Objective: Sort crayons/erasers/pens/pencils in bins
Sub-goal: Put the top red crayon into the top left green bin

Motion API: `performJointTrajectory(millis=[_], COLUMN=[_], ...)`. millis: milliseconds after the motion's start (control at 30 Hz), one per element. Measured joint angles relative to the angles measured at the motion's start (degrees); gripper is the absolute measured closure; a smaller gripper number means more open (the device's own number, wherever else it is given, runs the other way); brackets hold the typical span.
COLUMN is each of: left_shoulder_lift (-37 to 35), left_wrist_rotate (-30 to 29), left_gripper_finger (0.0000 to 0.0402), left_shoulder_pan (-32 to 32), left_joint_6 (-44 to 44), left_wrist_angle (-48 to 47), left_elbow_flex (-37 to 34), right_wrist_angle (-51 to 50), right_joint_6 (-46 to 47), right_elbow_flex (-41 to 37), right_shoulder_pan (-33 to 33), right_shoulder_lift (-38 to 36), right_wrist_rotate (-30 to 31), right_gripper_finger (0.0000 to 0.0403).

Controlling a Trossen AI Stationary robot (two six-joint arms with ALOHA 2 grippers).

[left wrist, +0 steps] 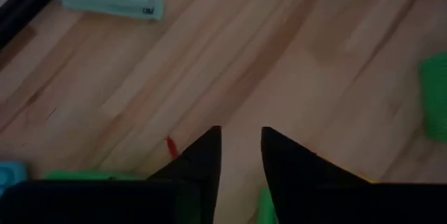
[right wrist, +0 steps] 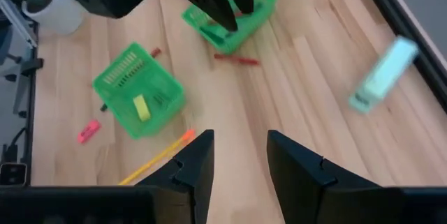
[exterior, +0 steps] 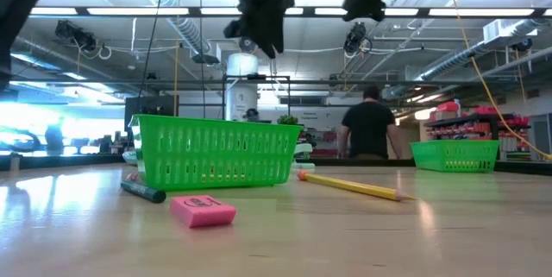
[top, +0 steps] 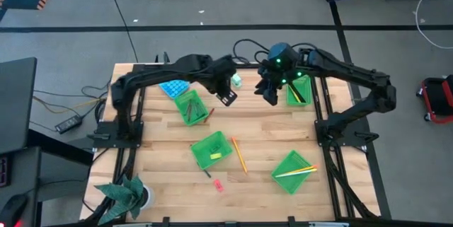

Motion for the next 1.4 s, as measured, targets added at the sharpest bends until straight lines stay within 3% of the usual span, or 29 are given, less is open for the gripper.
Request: performJointTrajectory(millis=[167, 533, 867, 1400], left_shoulder_lift=[6.0, 12.7, 19.3, 22.9], left_wrist_rotate=[0.0, 0.2, 0.1, -0.5], left_gripper_finger=[0.0272, 0.0247, 0.0245, 0.0246], left_shoulder_pan=[0.0, 0.0, 0.6, 2.4], left_joint_6=[2.0, 2.4, 2.6, 3.8], left_wrist_angle=[-5.8, -10.7, -13.9, -14.7], left_elbow_flex=[6.0, 3.3, 3.2, 3.3], right_wrist_angle=[-5.9, -6.7, -9.1, -11.4], right_joint_6=[-0.1, -2.0, -2.0, -2.8], right_elbow_flex=[0.0, 0.0, 0.0, 0.0], right_shoulder_pan=[-1.0, -4.9, -5.8, -5.8], right_shoulder_lift=[-3.7, -12.1, -13.2, -13.2], right_wrist_rotate=[0.0, 0.8, 0.8, 0.8], right_gripper_finger=[0.0265, 0.0265, 0.0265, 0.0265])
